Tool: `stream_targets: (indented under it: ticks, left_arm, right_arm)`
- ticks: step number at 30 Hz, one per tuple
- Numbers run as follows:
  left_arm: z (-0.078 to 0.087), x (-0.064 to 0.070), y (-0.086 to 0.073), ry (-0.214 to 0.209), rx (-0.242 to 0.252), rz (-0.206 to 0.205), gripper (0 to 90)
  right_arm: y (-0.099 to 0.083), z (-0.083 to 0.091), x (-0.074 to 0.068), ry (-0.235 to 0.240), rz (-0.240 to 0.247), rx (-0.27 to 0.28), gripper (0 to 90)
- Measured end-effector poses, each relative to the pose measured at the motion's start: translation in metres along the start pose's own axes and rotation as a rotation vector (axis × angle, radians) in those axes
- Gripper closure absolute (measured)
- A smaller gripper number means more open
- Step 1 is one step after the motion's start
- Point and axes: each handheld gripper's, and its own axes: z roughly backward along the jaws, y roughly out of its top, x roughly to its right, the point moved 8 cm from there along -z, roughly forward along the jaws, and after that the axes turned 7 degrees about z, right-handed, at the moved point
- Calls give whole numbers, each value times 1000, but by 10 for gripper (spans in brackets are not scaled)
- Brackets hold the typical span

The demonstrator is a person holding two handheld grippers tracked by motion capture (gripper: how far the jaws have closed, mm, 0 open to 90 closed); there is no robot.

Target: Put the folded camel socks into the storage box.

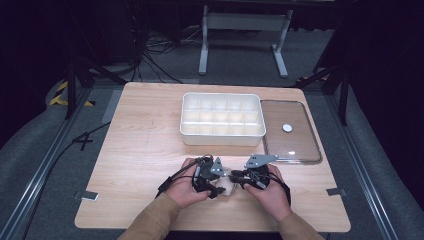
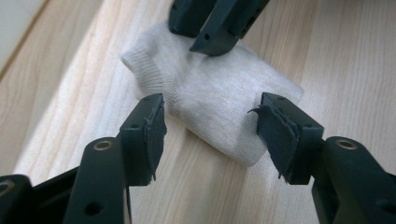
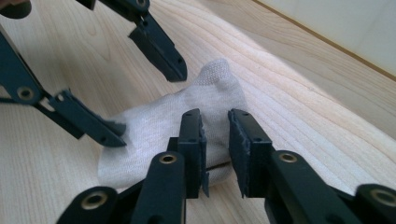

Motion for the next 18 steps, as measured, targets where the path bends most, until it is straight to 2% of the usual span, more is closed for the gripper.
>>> stream_targets:
  ticks: [3,8,10,14,16,18]
  left_arm:
    - [-1,-1,-1,6,-10,6,396]
    - [-4,0,-4,2,-13,34,392]
    - [-4,0,-3,2,-15,29,392]
    - [-4,1,-3,18,-18,36,380]
    - [-4,3,-2,27,-24,34,380]
    - [-3,3,-2,34,-26,19,383]
  right_arm:
    - [0,0,0,2,4,-7,706]
    - [-3,-2,2,32,-50,-28,672]
    - [-4,-2,4,34,-69,-34,648]
    - [-5,0,6,12,-79,-61,580]
    - [-4,0,5,2,-80,-68,575]
    - [-3,1,5,8,-78,-68,556]
